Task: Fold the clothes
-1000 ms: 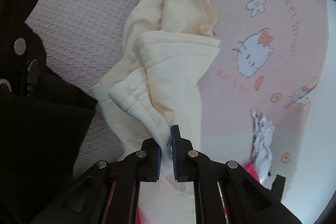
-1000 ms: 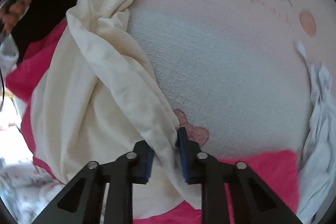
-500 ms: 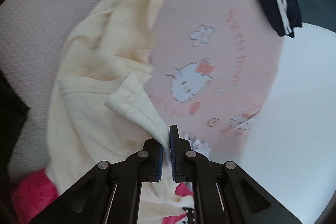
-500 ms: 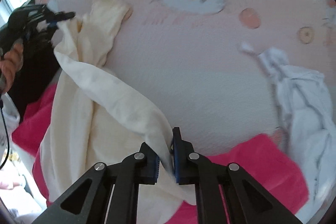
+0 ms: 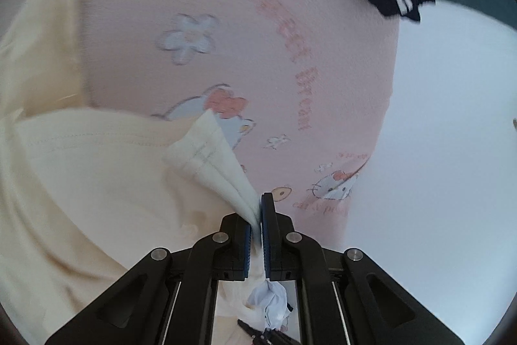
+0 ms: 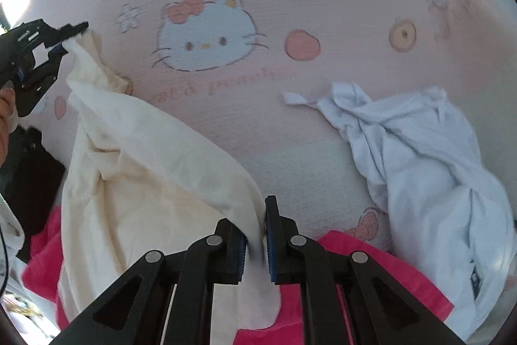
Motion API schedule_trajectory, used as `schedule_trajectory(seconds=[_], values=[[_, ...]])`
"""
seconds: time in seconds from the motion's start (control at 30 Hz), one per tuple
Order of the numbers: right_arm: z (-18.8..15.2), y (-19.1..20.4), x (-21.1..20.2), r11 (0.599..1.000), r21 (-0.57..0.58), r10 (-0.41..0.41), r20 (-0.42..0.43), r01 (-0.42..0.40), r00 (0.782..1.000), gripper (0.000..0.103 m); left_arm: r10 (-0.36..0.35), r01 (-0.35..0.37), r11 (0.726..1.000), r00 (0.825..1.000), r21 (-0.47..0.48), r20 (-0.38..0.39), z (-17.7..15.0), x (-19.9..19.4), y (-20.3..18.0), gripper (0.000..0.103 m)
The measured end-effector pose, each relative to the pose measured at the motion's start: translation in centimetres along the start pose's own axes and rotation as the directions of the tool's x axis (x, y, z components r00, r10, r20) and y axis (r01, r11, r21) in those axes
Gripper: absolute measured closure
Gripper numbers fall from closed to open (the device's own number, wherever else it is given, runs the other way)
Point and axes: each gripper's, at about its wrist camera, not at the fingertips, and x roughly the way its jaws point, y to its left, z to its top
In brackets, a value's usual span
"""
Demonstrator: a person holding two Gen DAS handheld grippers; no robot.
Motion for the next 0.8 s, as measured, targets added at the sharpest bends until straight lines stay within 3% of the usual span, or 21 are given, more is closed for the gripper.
schedule_trajectory(seconds=[0.13, 0.3, 0.5, 0.7, 0.8], values=[[0.3, -1.9, 1.2, 0.999, 0.049, 0.005, -0.043, -0.003, 0.999, 0.095, 0.041, -0.038, 0.997, 0.998, 0.065, -0.044, 1.5, 5.3, -2.5, 0.099], [0.5, -4.8, 2.9, 0.980, 0.197, 0.057, -0.152, -0.026, 0.987, 0.095, 0.108, -0.091, 0.981, 0.990, 0.170, -0.094, 2.0, 11.1, -5.2, 0.099], [0.4, -6.6, 3.7, 0.973, 0.227, 0.077, -0.182, -0.034, 0.980, 0.095, 0.142, -0.112, 0.971, 0.981, 0.213, -0.129, 2.1, 17.2, -7.2, 0.099], [0.8, -10.2, 6.8, 0.930, 0.358, 0.161, -0.183, -0.086, 0.970, 0.095, 0.200, -0.138, 0.934, 0.966, 0.329, -0.162, 2.1, 22.5, -8.7, 0.099], [1.4, -11.3, 8.1, 0.921, 0.379, 0.170, -0.181, -0.091, 0.969, 0.095, 0.263, -0.186, 0.908, 0.951, 0.376, -0.164, 1.9, 25.2, -8.1, 0.099]])
